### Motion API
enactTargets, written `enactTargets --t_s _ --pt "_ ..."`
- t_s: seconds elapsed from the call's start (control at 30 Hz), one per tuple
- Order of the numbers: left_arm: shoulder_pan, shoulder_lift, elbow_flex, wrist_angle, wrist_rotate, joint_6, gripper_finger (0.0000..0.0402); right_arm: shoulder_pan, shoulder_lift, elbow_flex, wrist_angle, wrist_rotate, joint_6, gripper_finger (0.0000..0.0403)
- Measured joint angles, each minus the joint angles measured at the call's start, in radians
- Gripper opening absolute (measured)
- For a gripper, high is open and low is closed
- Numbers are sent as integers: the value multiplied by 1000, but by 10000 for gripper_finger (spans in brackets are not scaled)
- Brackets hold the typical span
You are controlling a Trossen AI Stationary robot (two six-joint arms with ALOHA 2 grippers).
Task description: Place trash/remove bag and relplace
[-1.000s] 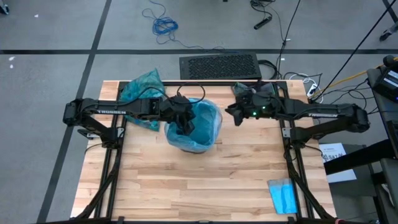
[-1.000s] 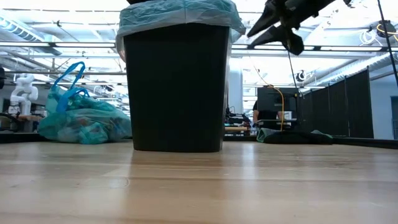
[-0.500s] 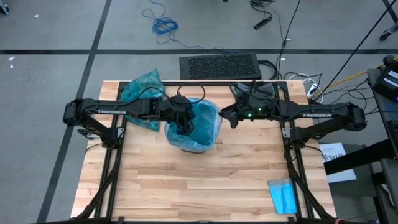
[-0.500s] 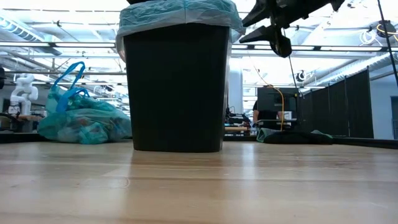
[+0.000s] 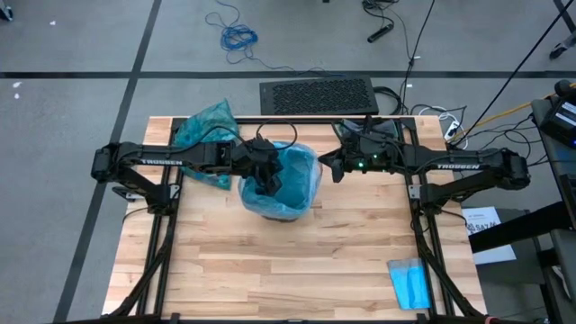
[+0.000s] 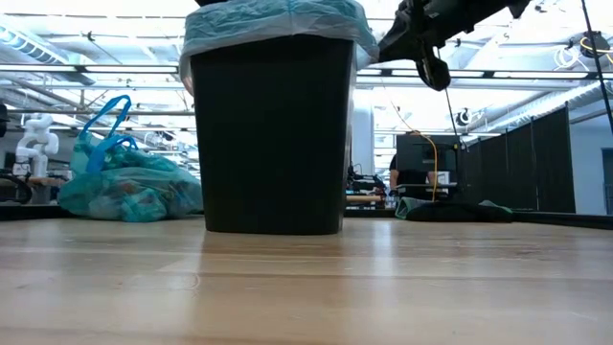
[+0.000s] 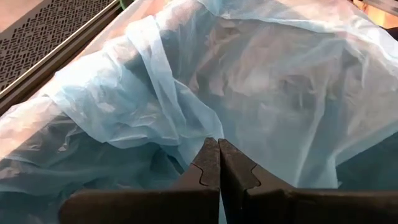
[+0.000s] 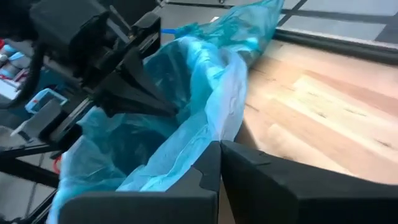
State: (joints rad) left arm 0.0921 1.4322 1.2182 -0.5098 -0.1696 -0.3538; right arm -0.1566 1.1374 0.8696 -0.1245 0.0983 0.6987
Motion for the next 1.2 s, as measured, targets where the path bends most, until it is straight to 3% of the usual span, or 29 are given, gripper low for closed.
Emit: enactTargets --t_s 0.4,0.77,1.2 --pt "0 0 0 0 0 -1 0 -67 55 1 -9 -26 -4 0" --pt "0 0 0 -7 0 -1 0 -57 170 1 66 -81 13 0" --pt "0 -6 0 -29 0 1 0 -45 209 1 102 -99 23 0"
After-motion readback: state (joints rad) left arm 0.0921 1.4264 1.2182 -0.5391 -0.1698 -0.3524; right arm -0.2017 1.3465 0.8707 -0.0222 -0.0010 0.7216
